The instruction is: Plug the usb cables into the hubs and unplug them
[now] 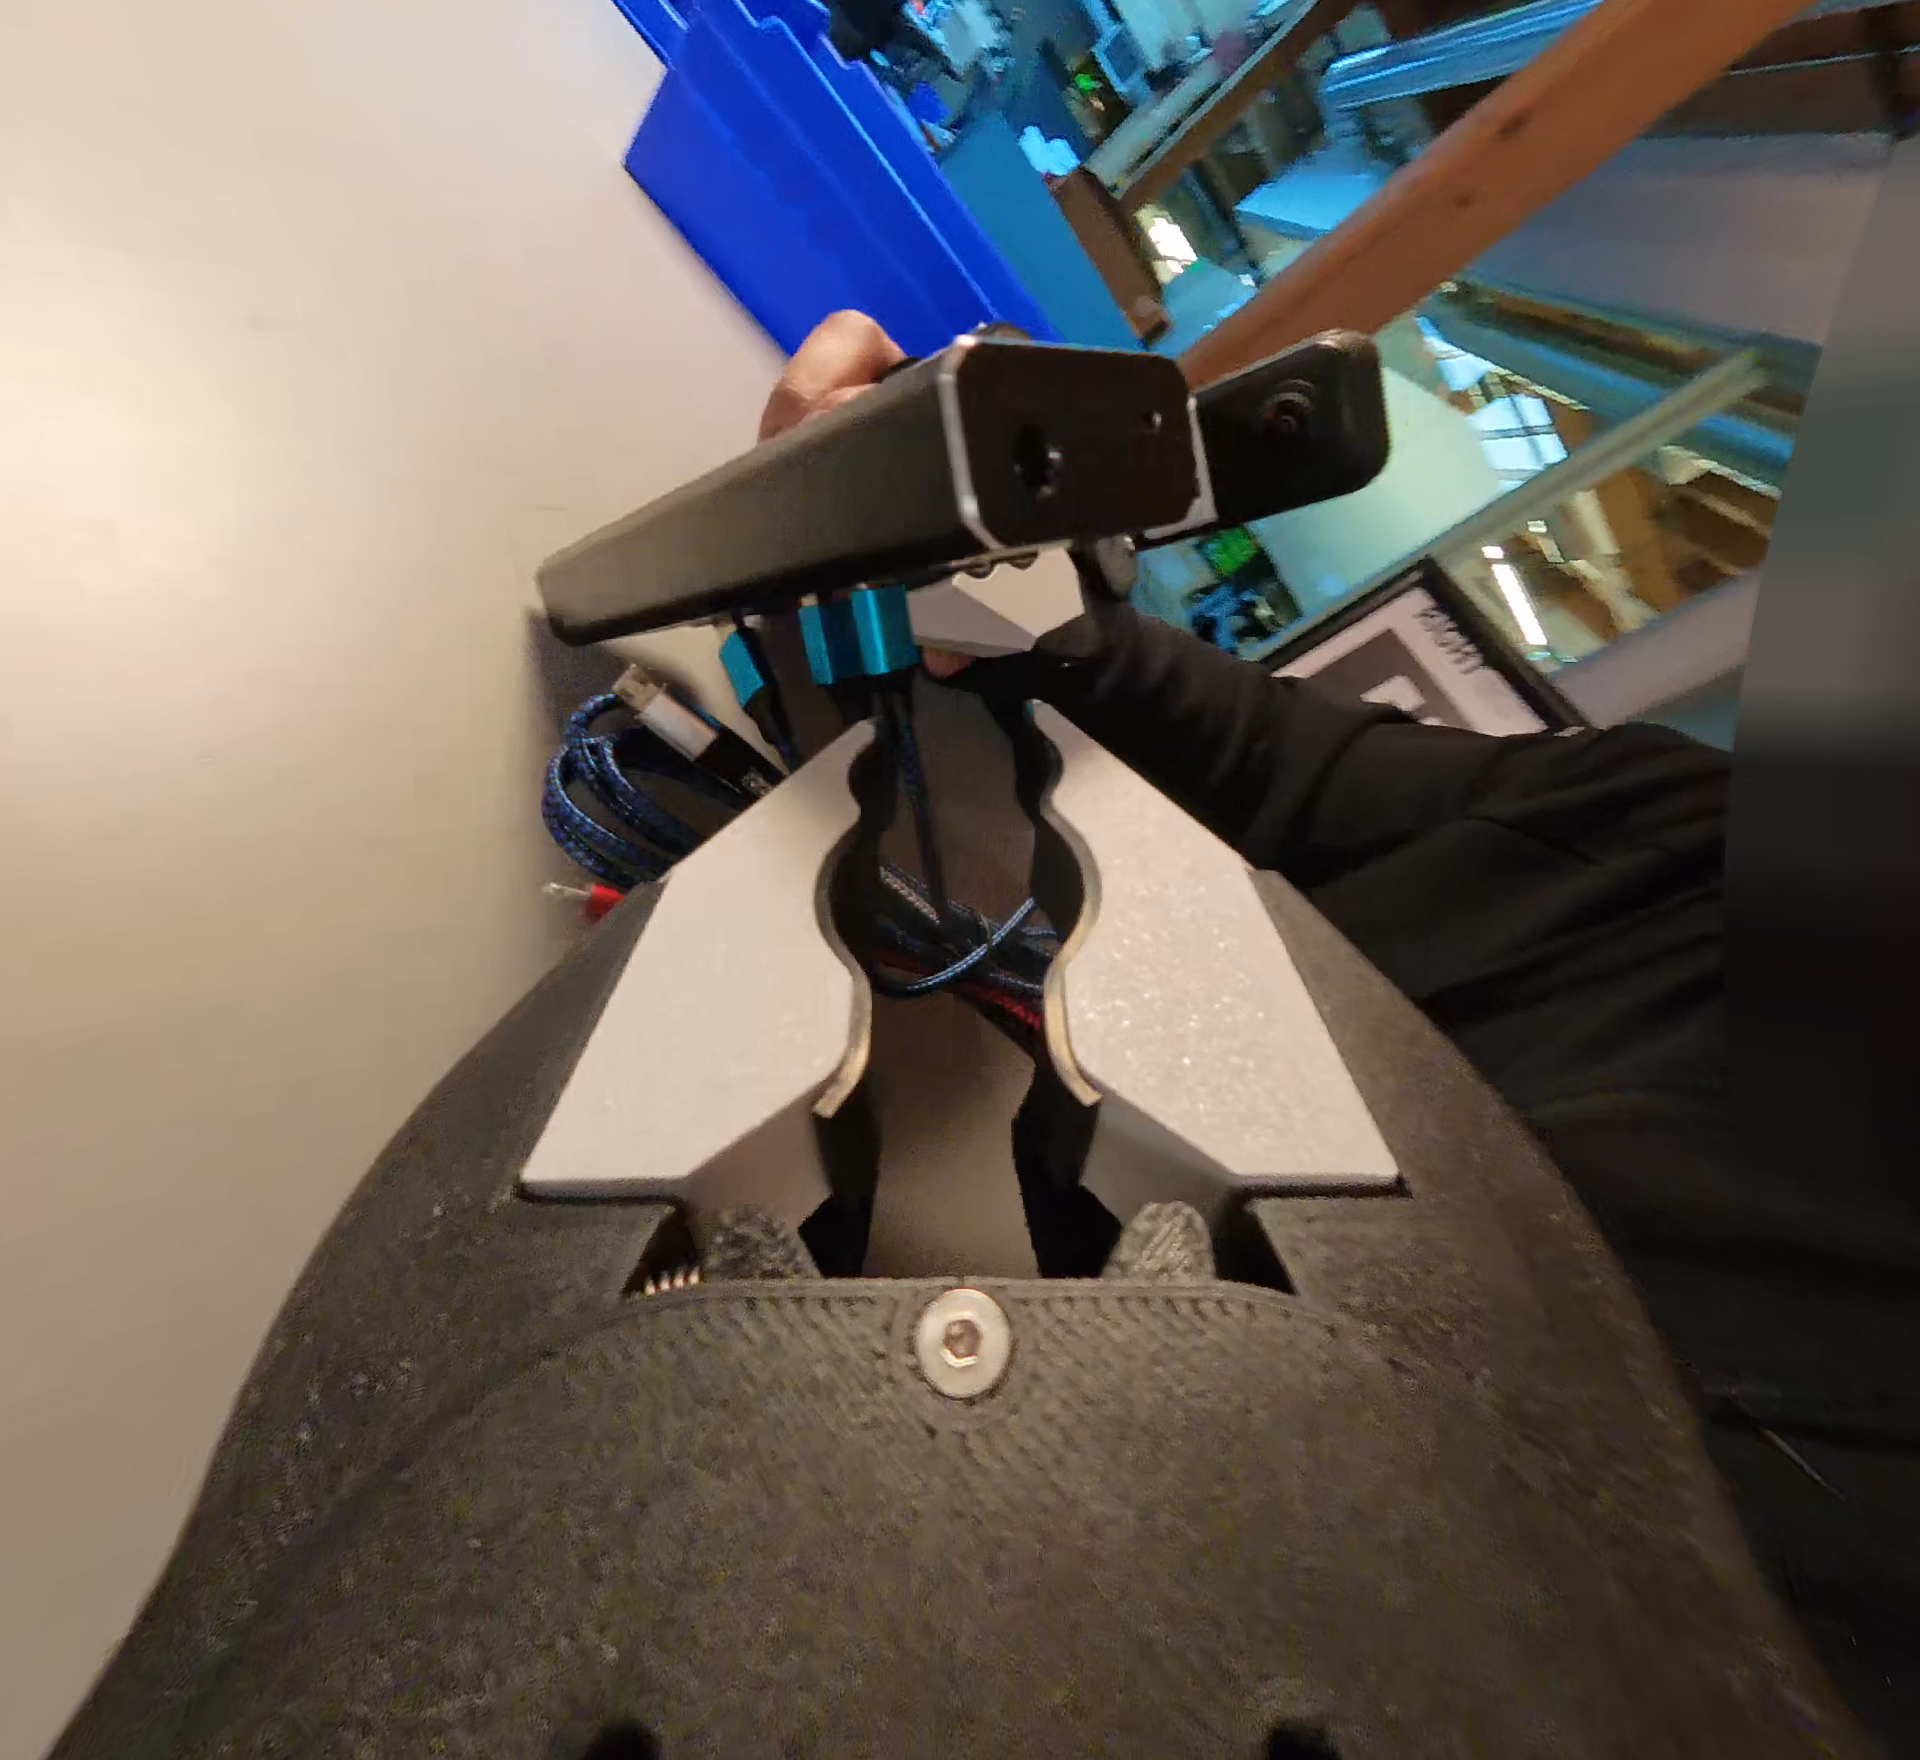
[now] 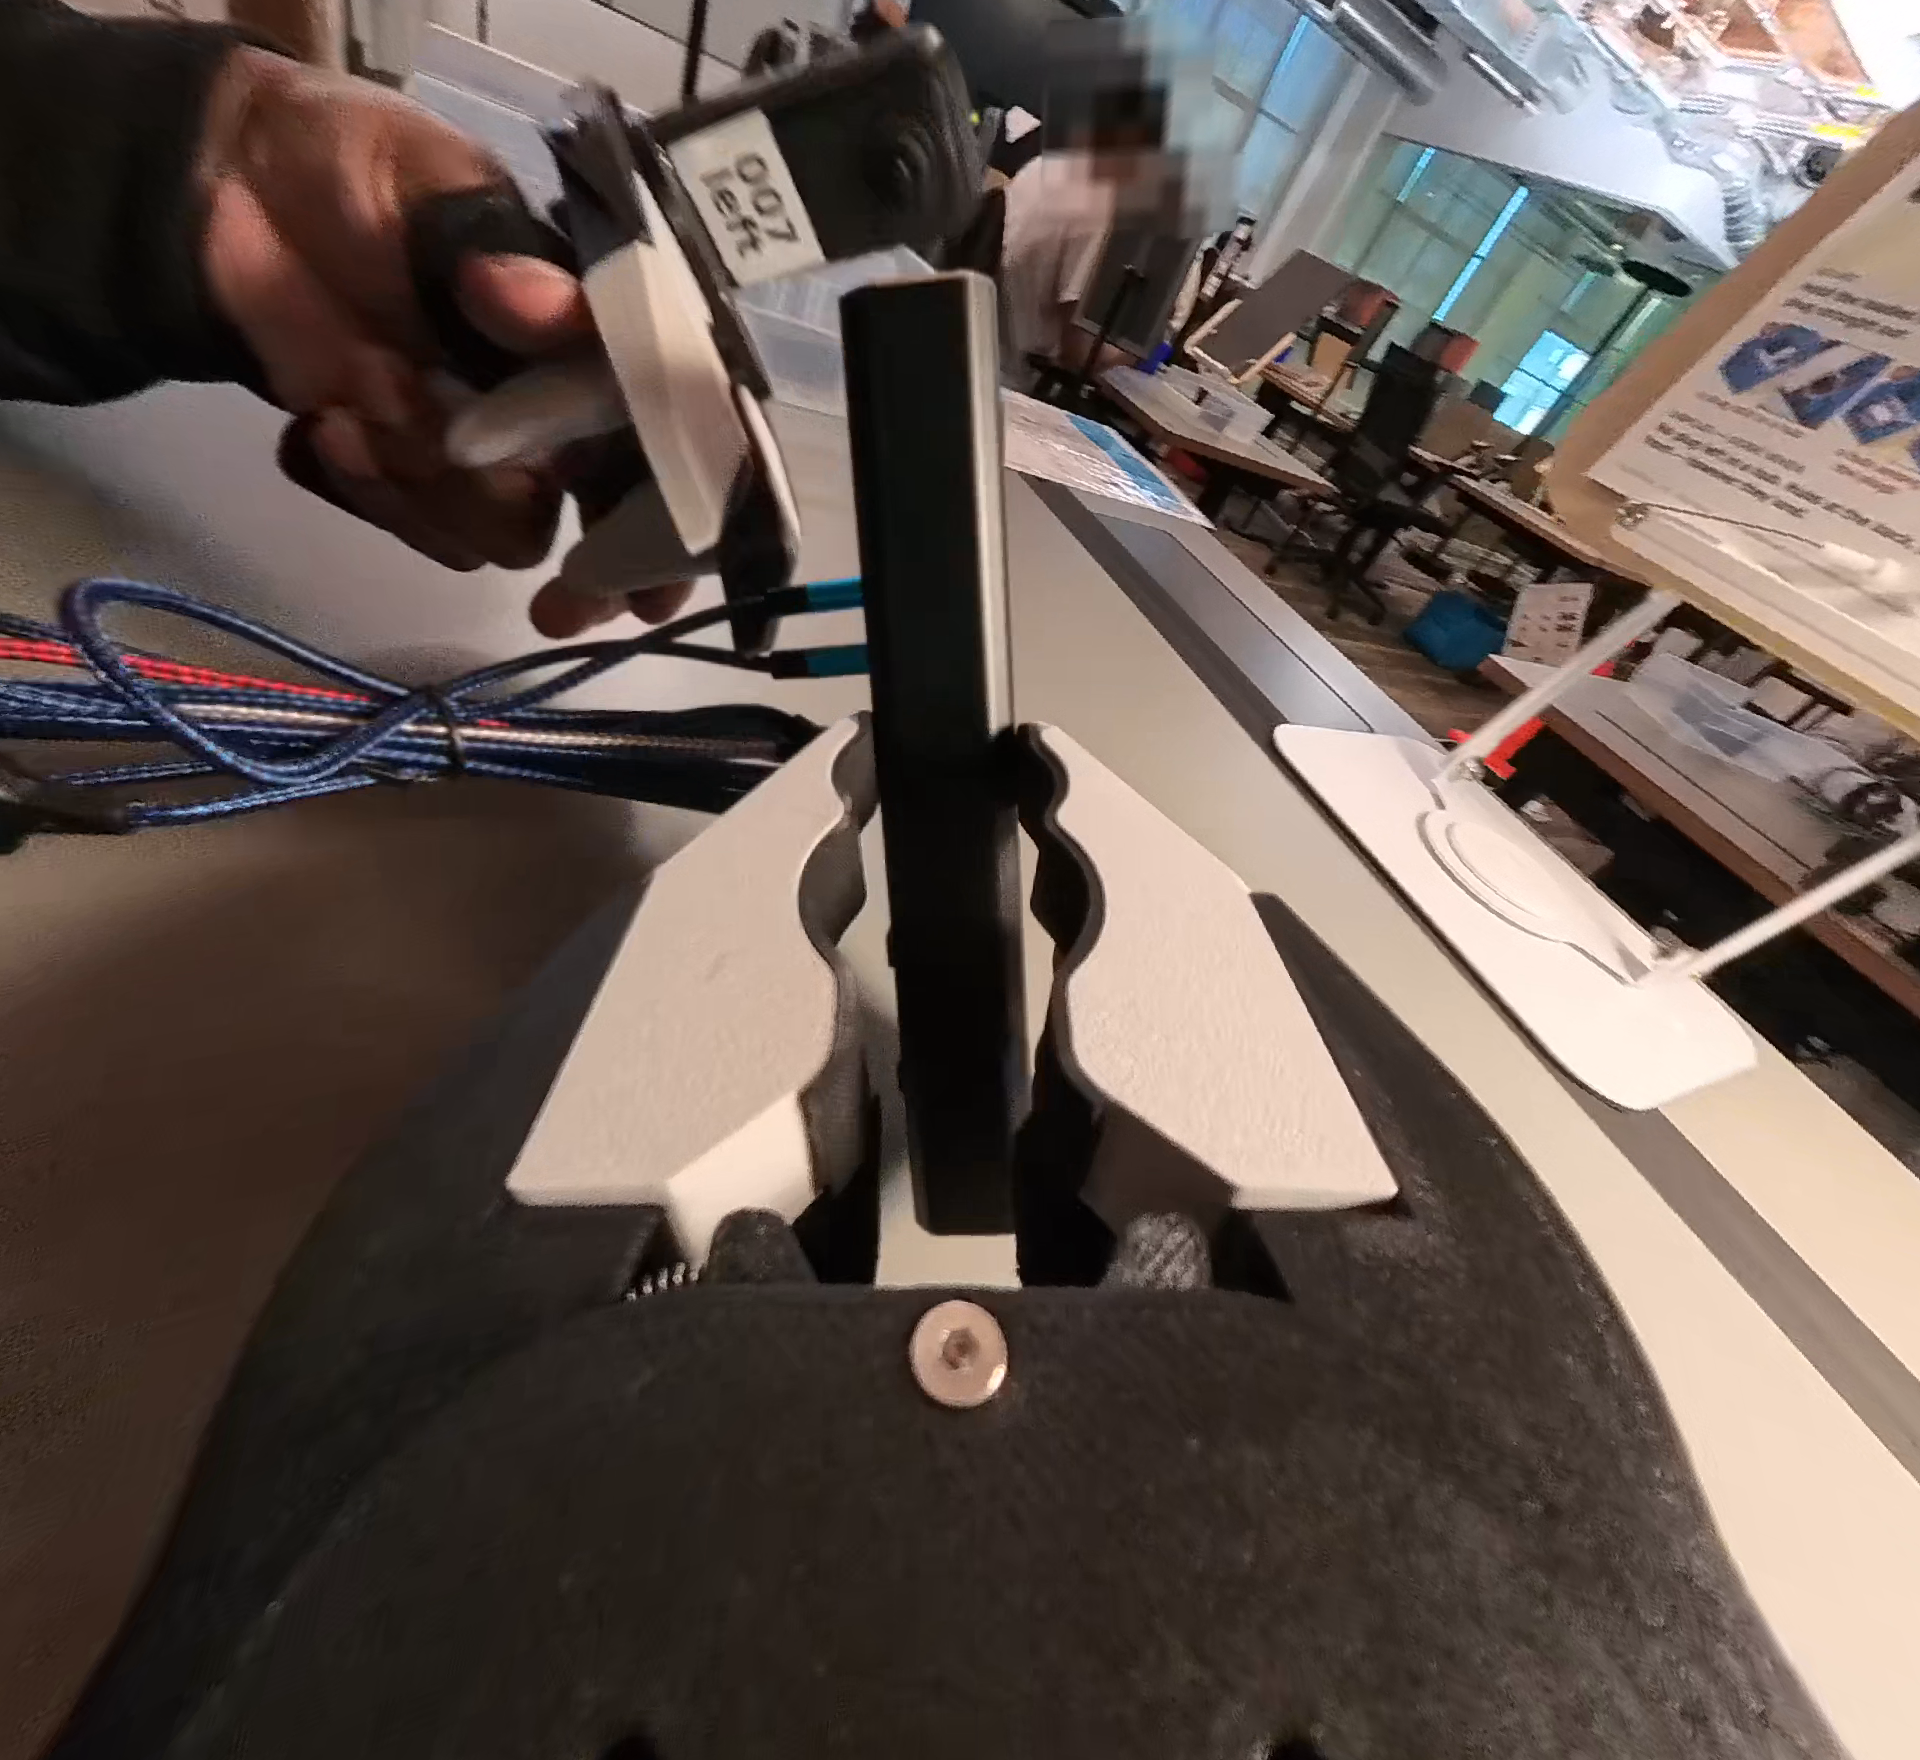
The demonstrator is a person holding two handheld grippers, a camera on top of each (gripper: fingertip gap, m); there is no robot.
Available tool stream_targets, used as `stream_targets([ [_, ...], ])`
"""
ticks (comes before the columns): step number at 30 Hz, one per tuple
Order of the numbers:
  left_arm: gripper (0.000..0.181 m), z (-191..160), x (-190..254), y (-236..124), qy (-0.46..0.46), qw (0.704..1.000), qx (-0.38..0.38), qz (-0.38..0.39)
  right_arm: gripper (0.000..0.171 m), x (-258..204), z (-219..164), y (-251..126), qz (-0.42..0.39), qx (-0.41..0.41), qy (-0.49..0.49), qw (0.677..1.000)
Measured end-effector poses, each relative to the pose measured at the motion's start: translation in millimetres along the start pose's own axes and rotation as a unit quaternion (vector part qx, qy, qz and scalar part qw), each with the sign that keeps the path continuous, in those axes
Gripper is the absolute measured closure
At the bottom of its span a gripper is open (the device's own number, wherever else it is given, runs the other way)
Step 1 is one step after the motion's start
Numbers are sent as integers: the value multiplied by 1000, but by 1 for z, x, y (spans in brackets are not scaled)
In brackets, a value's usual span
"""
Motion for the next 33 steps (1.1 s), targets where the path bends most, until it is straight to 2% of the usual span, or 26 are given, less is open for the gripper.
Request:
stream_targets([
  [5, 155, 6, 0, -1, 84, 992, 25, 96, 146, 4, 0, 4, -41, -13, 1, 999],
  [11, 157, 17, -8, -4, 215, 945, 31, 245, 146, 5, 0, 6, -66, -25, -12, 997],
  [15, 159, 12, -12, 1, 232, 935, -2, 269, 146, -1, 3, 7, -71, -26, -29, 997],
  [23, 165, 8, -16, -1, 232, 936, 1, 266, 146, -4, 2, 8, -64, -30, -40, 997],
  [30, 165, 5, -11, 0, 299, 912, -25, 280, 144, -7, 7, 5, -39, -36, -64, 997],
  [33, 165, 4, -7, 4, 308, 911, -28, 272, 140, -9, 11, 5, -29, -35, -60, 997],
])
Point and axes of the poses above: each gripper's, where its closed fingertips meet, y out along the fingers, z out of its top, x = y × z across the jaws, the point moved 4 cm from there along -y, back along the fingers, and after that the axes turned 8 degrees about -z, right-handed, at the moved point
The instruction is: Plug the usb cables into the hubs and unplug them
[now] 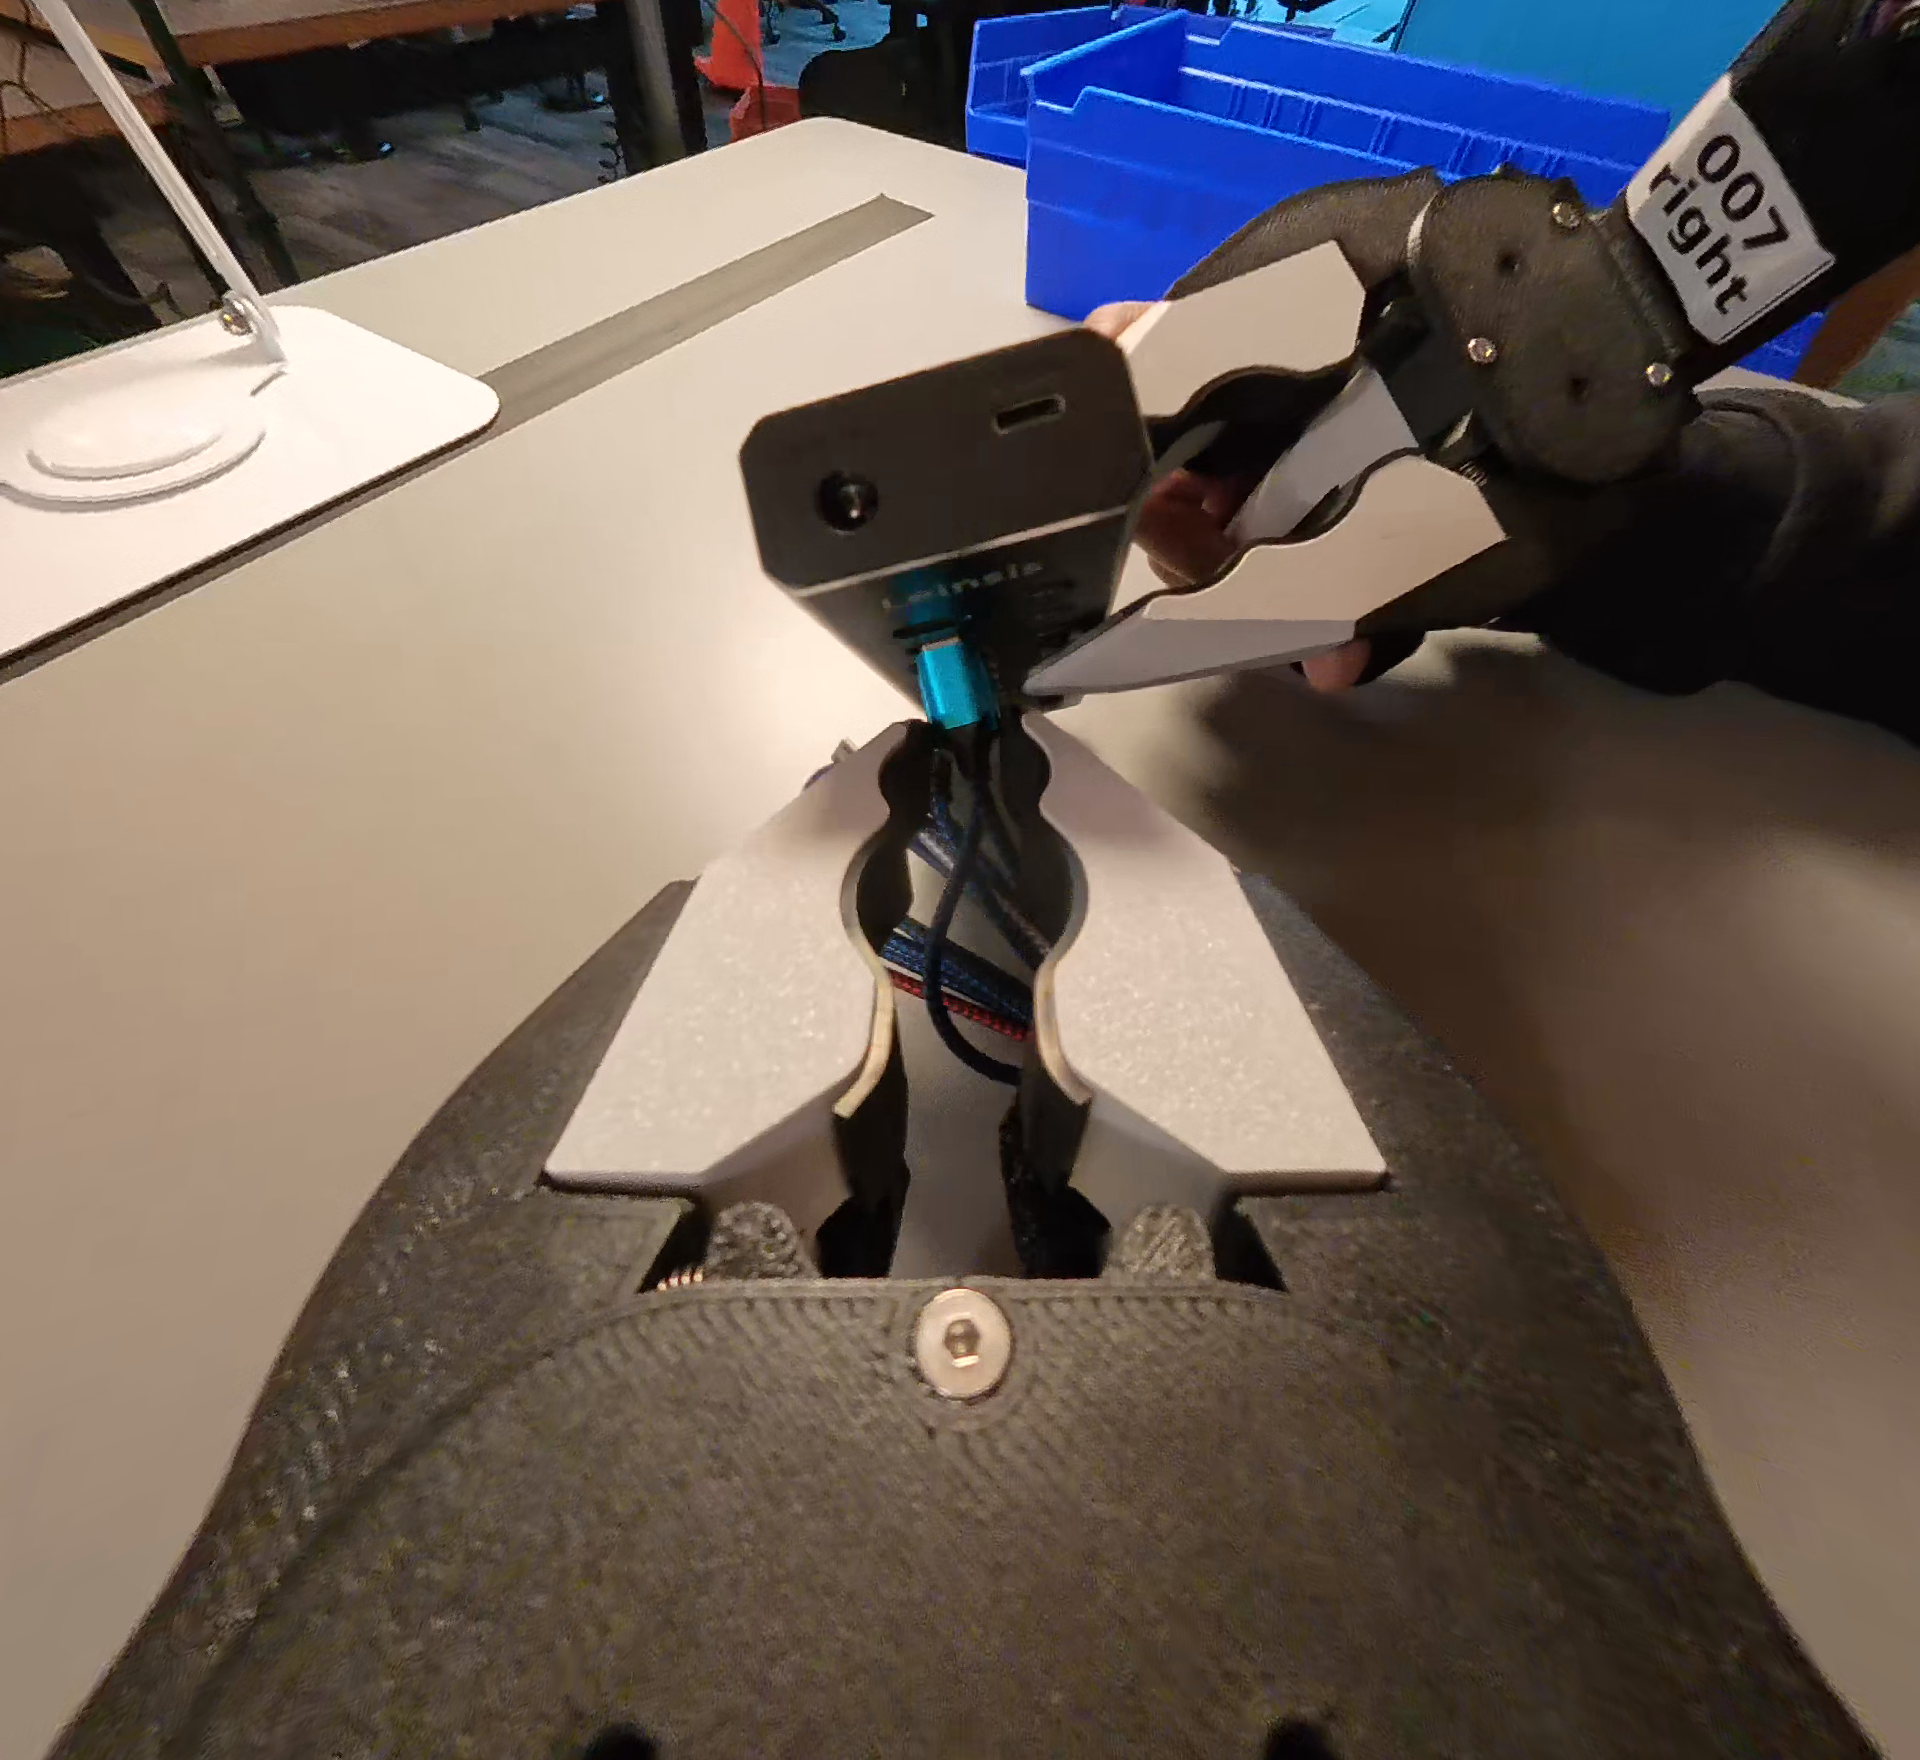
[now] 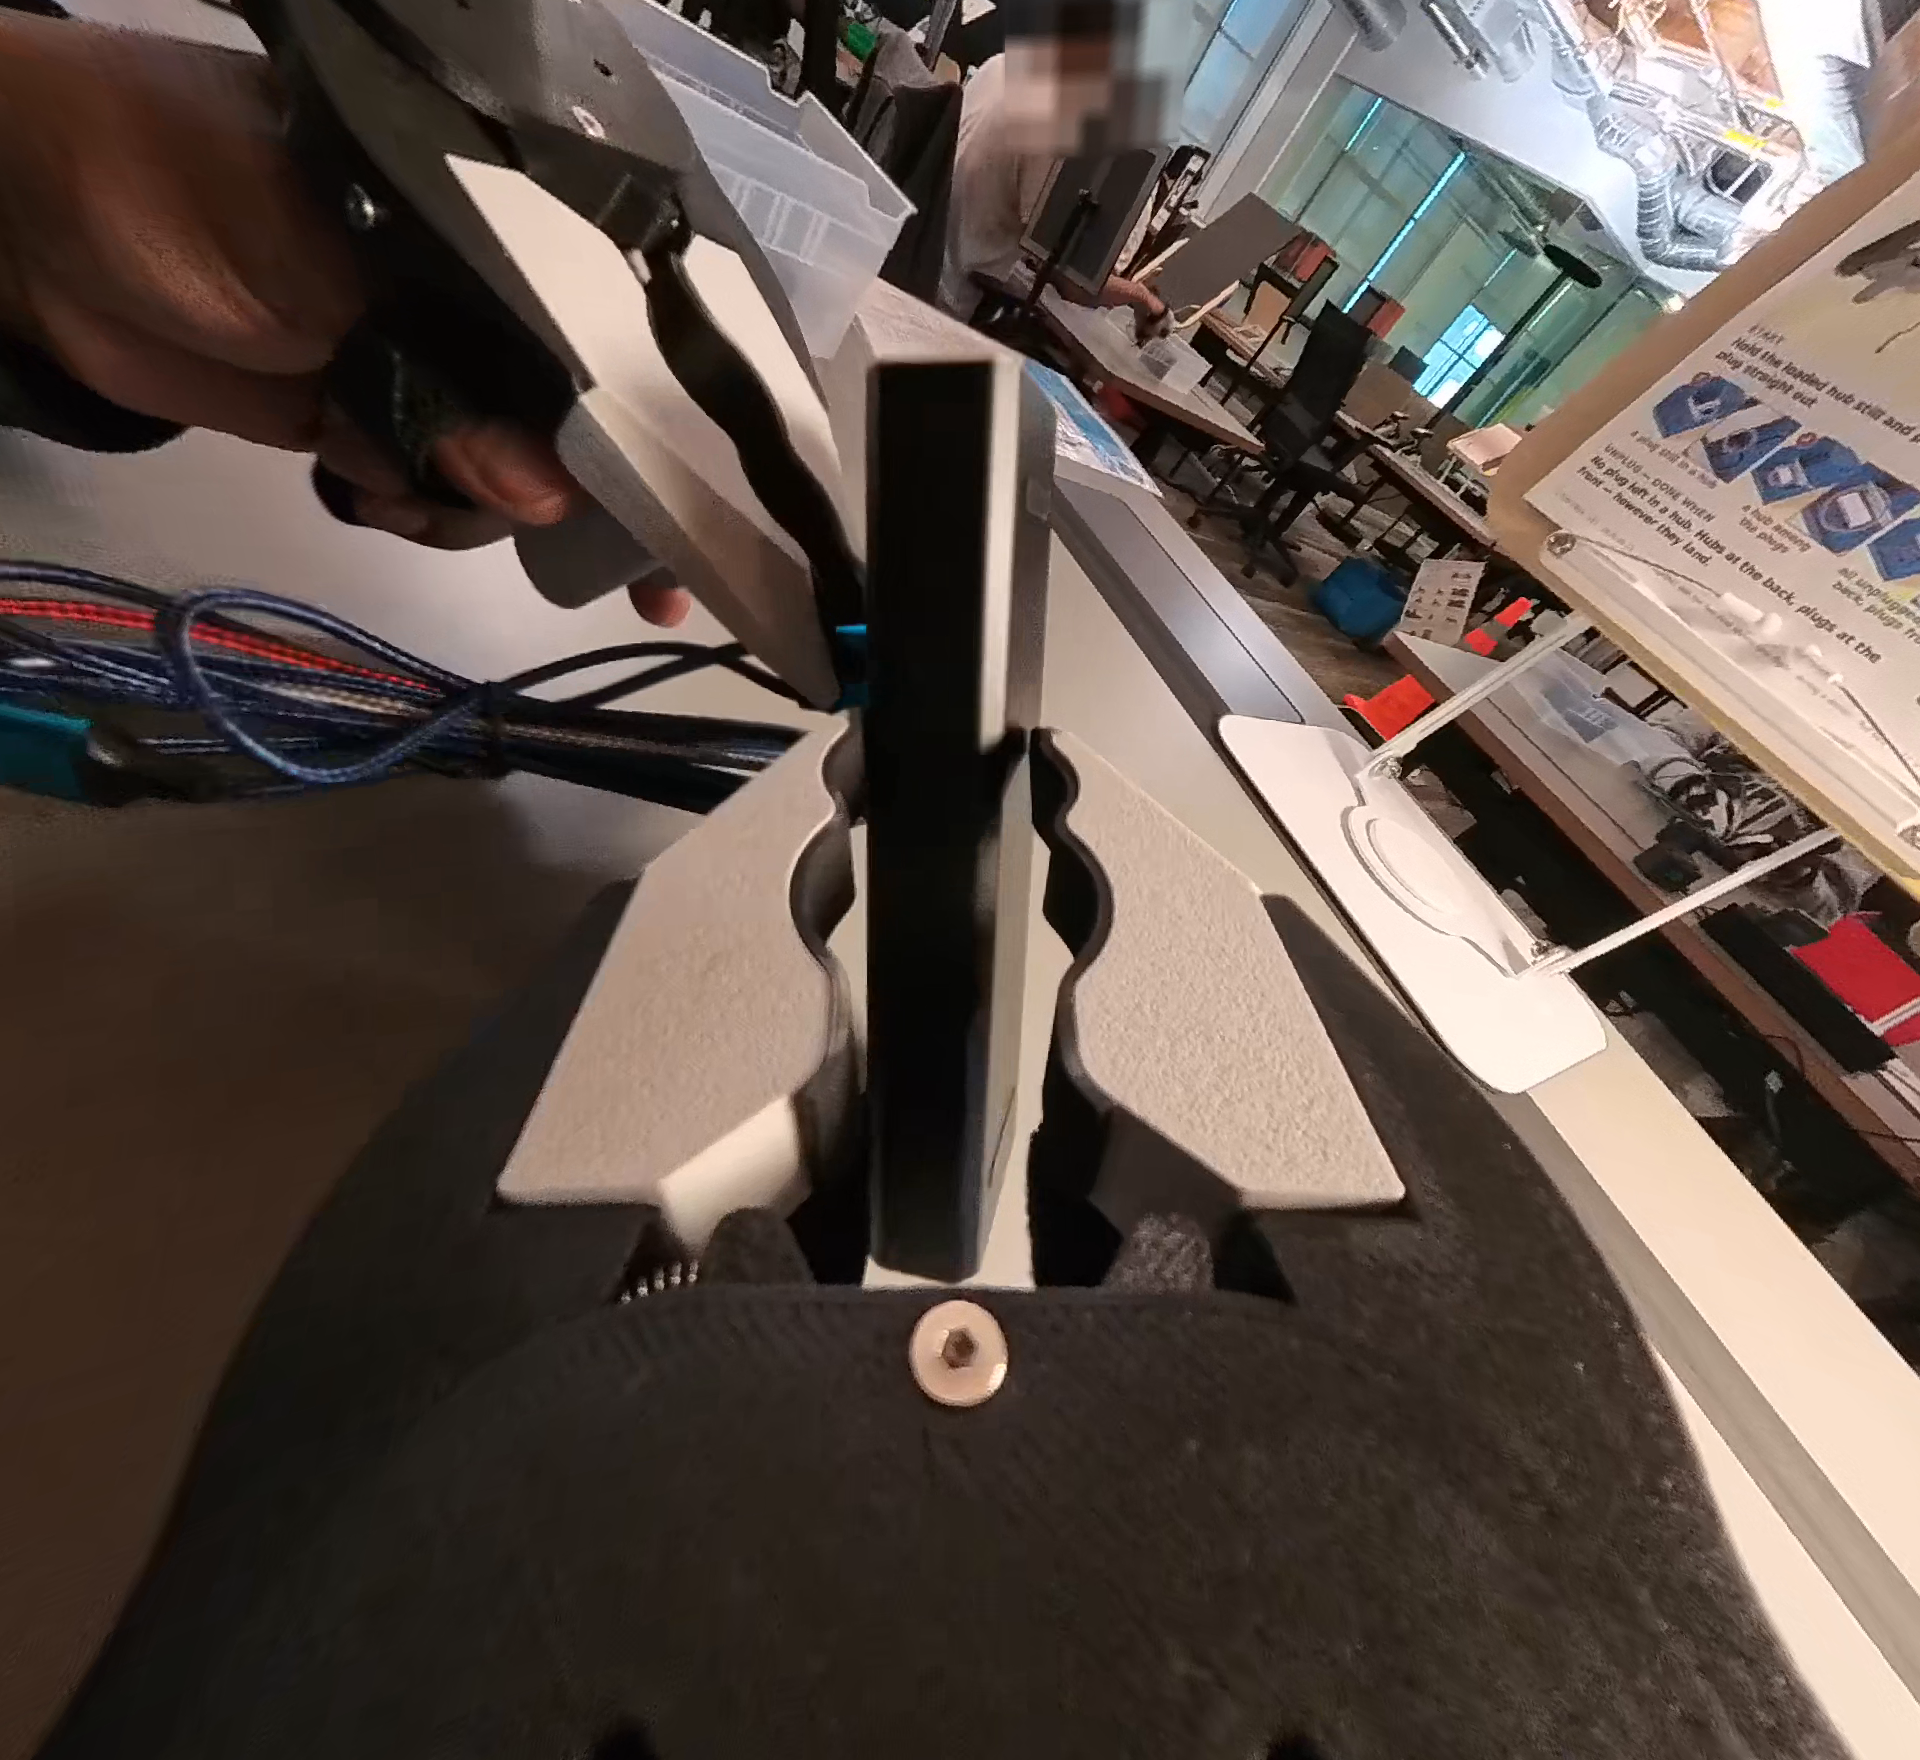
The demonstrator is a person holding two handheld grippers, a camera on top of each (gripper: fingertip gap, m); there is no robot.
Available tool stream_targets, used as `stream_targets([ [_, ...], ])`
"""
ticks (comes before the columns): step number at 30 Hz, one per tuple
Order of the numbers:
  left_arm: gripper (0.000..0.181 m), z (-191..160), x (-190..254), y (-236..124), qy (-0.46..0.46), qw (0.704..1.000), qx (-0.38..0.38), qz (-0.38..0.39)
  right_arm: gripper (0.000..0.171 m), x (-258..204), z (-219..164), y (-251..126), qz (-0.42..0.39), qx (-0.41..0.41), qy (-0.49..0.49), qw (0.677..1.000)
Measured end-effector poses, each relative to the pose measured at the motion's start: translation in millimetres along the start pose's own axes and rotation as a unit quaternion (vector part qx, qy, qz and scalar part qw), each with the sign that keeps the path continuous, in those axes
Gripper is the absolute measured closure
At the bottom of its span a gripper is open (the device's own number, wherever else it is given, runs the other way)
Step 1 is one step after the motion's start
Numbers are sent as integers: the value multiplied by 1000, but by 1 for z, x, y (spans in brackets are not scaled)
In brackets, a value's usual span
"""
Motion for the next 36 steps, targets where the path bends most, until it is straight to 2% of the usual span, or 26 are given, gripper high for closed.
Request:
stream_targets([
  [5, 165, 1, 1, 1, 9, 1000, 5, 5, 142, 0, 2, 1, -14, -9, -9, 1000],
  [10, 160, 6, -1, -2, -46, 997, 54, -11, 146, 7, 5, 1, -28, 7, 48, 998],
  [13, 156, 6, -3, -3, -37, 998, 59, 1, 146, 11, 7, 0, -32, 14, 74, 997],
  [21, 167, 7, 1, -2, -41, 997, 68, -11, 146, 10, 7, 0, -35, 19, 82, 996],
  [28, 170, 7, 4, -4, -31, 997, 63, -13, 146, 7, 5, -2, -2, 25, 67, 997],
  [36, 171, 10, 5, -10, -26, 998, 55, -6, 145, 2, 9, -1, -14, 17, 0, 1000],
])
Point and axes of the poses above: each gripper's, where its closed fingertips meet, y out along the fingers, z out of its top, x = y × z across the jaws, the point moved 4 cm from there along -y, back along the fingers, and after that the axes turned 8 degrees about -z, right-handed, at the moved point
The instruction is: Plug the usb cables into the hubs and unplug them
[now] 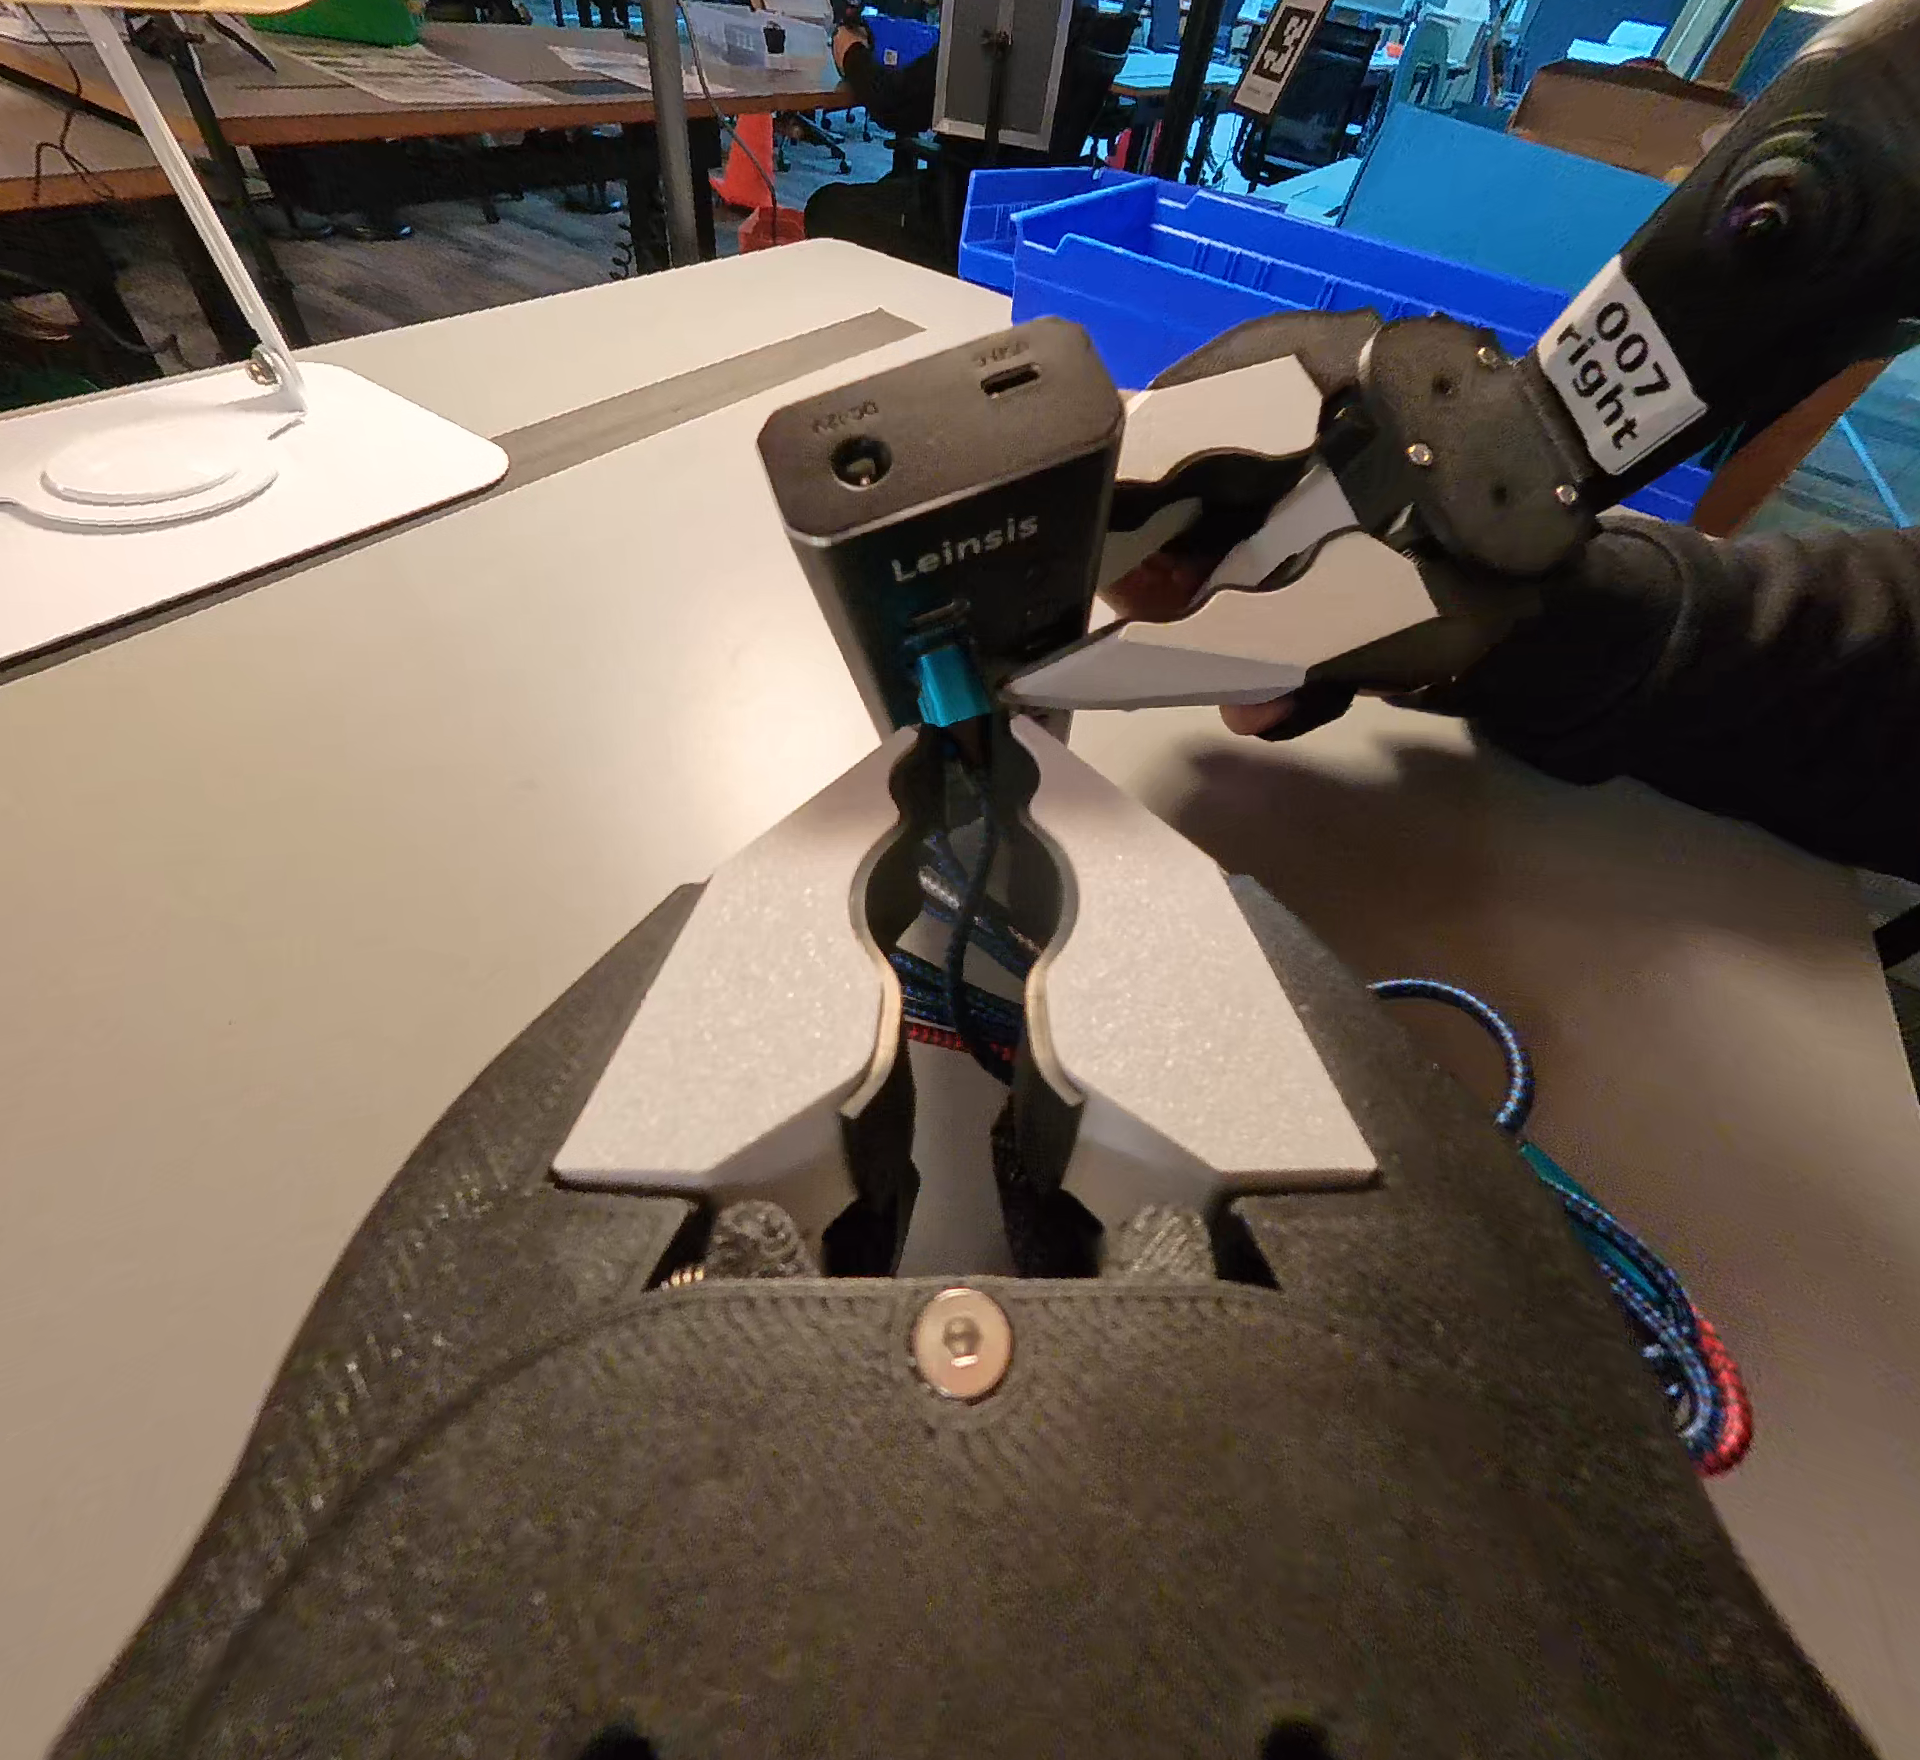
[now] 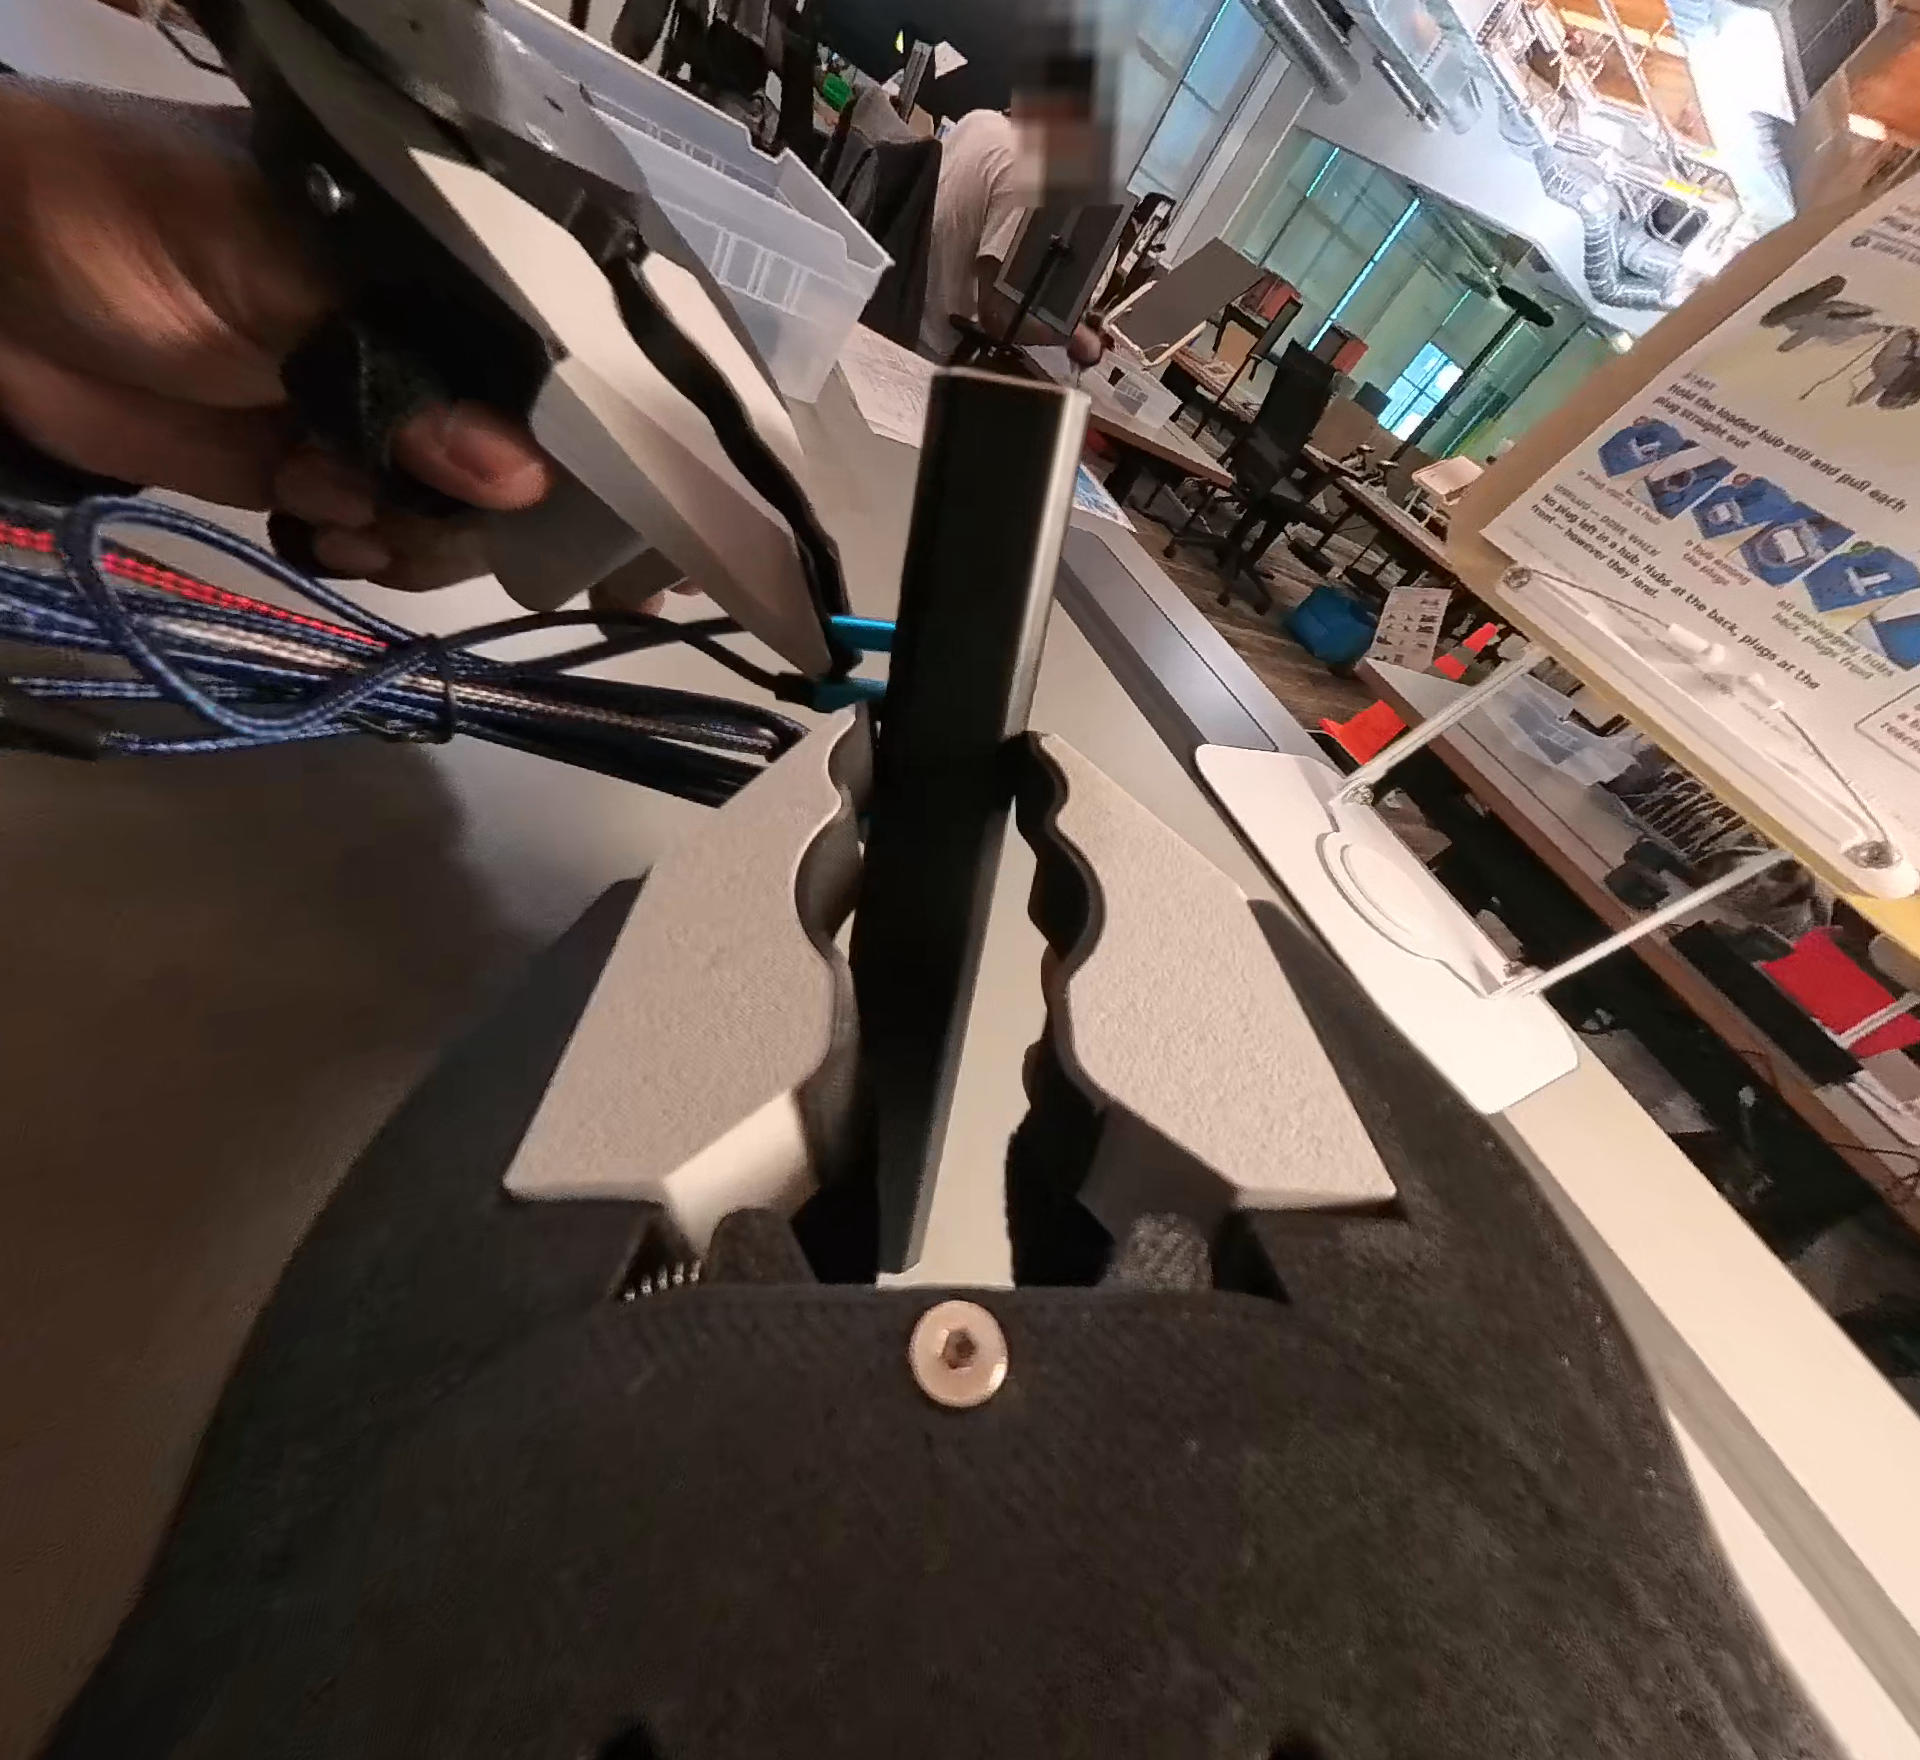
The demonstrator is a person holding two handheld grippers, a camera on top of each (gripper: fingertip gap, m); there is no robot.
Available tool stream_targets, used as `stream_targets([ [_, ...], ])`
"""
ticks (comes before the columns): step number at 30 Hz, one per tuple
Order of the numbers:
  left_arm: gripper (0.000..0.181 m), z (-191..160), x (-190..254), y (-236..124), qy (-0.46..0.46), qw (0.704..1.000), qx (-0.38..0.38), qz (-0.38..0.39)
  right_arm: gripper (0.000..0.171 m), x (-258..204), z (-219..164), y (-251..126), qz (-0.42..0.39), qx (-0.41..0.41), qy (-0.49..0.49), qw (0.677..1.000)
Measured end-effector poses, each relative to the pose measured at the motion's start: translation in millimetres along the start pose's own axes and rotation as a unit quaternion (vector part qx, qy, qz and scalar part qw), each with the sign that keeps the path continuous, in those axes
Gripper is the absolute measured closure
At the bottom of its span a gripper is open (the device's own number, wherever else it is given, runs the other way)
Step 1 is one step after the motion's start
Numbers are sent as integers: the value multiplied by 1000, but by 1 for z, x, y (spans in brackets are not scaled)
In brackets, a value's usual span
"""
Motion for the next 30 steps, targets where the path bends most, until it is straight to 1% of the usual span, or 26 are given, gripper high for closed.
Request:
stream_targets([
  [3, 173, 1, 1, 0, 3, 1000, -2, 1, 145, -2, 2, -1, -4, 0, -24, 1000],
  [7, 173, 2, 1, -1, 2, 1000, -1, 2, 145, -1, 3, -1, -6, -3, -18, 1000],
  [9, 170, 4, 0, 0, -8, 1000, 10, -5, 145, 2, 3, 0, -10, 1, 18, 1000],
  [12, 166, 7, -4, -2, -45, 998, 36, -27, 146, 5, 4, 4, -19, 1, 76, 997],
  [14, 156, 14, -14, -11, -65, 995, 80, -14, 146, 6, 6, 5, -26, 1, 104, 994],
  [16, 153, 17, -25, -22, -73, 992, 105, 6, 146, 9, 8, 5, -32, 2, 141, 990],
  [21, 153, 2, -46, -28, -64, 995, 63, 40, 146, 23, 13, -1, -26, 27, 249, 968],
  [23, 153, 1, -49, -28, -49, 996, 60, 45, 146, 26, 13, -3, -24, 33, 267, 963],
  [24, 153, 4, -48, -29, -42, 996, 67, 44, 146, 27, 12, -3, -26, 34, 261, 964],
  [26, 153, 13, -41, -32, -32, 995, 88, 27, 147, 26, 9, -4, -34, 31, 239, 970],
  [27, 155, 17, -35, -32, -31, 995, 94, 4, 146, 26, 8, -3, -38, 28, 228, 973],
  [30, 156, 16, -21, -28, -67, 993, 74, -68, 146, 23, 6, -2, -46, 25, 195, 980],
])
Point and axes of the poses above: each gripper's, where its closed fingertips meet, y out along the fingers, z out of its top, x = y × z across the jaws, the point moved 4 cm from there along -y, back along the fingers, and after that the axes turned 8 degrees about -z, right-handed, at the moved point
